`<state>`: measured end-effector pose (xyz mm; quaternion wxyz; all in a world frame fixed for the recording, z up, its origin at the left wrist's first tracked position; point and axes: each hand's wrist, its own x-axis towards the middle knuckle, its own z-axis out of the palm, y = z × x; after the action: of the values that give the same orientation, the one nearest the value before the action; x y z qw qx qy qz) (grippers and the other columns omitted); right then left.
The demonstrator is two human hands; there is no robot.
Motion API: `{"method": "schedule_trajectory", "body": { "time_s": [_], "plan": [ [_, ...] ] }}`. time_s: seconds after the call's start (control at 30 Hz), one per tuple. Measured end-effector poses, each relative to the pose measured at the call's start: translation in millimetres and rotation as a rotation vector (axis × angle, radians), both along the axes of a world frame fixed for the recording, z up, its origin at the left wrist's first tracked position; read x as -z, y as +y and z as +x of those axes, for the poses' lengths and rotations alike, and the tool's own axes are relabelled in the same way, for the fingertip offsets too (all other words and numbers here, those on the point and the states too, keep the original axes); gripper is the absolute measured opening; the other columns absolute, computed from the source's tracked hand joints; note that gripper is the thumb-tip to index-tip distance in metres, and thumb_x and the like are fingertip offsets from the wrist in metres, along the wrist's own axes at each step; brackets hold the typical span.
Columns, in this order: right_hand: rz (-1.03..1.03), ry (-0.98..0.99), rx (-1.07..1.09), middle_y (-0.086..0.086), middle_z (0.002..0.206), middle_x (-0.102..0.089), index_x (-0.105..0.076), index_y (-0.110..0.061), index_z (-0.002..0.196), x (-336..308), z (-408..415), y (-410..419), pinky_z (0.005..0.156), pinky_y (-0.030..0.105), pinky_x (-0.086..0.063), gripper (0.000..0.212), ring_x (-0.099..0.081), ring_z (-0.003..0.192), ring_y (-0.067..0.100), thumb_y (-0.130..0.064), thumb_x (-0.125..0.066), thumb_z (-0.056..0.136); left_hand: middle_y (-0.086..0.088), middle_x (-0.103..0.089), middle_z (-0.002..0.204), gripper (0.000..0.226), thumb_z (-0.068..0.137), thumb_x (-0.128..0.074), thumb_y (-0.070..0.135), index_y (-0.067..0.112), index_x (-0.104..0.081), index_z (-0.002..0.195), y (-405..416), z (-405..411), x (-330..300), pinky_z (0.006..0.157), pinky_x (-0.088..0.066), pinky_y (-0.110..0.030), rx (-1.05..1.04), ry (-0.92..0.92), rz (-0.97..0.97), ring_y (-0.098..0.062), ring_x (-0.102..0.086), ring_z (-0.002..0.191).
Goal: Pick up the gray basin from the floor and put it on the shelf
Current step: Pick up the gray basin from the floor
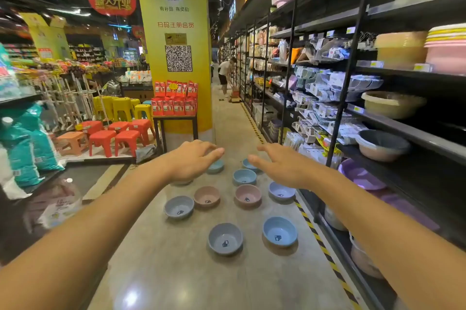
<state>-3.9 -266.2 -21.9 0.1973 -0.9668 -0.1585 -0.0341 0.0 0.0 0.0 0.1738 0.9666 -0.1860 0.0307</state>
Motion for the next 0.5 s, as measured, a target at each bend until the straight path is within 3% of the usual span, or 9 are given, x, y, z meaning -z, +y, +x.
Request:
{"method": "schedule_trajectory", "body": {
  "time_s": [0.13, 0.27, 0.5],
  "plan": [
    [0.048, 0.03, 0.023, 0.005, 0.167, -0.042, -0.036, -0.021, 0.164, 9.9, 73.3, -14.4, 0.117, 0.048, -0.04, 0.093, -0.047, 0.146, 0.024, -0.084, -0.033, 0.096, -0.008, -0.053, 0.153, 0.068, 0.104, -0.031, 0.062, 0.019, -0.05, 0.153, 2.4, 71.9, 12.7, 0.115, -0.037, -0.043, -0.025, 0.003, -0.015, -0.026, -0.048, 0.139],
    [0.029, 0.028, 0.014, 0.005, 0.17, -0.038, -0.034, -0.018, 0.166, 6.3, 159.3, -35.3, 0.123, 0.05, -0.035, 0.09, -0.04, 0.152, 0.025, -0.079, -0.033, 0.1, -0.005, -0.056, 0.152, 0.068, 0.104, -0.03, 0.063, 0.021, -0.049, 0.154, -0.1, 155.4, 13.8, 0.109, -0.038, -0.038, -0.059, 0.007, -0.031, -0.023, -0.053, 0.135],
    [0.043, 0.008, 0.011, 0.005, 0.173, -0.034, -0.033, -0.016, 0.167, -9.2, 305.2, -59.1, 0.126, 0.048, -0.028, 0.084, -0.032, 0.157, 0.024, -0.072, -0.036, 0.104, -0.003, -0.066, 0.136, 0.065, 0.104, -0.03, 0.062, 0.022, -0.053, 0.15, -10.6, 291.5, 15.7, 0.091, -0.038, -0.031, -0.108, -0.013, -0.092, -0.012, -0.056, 0.113]
  ]
}}
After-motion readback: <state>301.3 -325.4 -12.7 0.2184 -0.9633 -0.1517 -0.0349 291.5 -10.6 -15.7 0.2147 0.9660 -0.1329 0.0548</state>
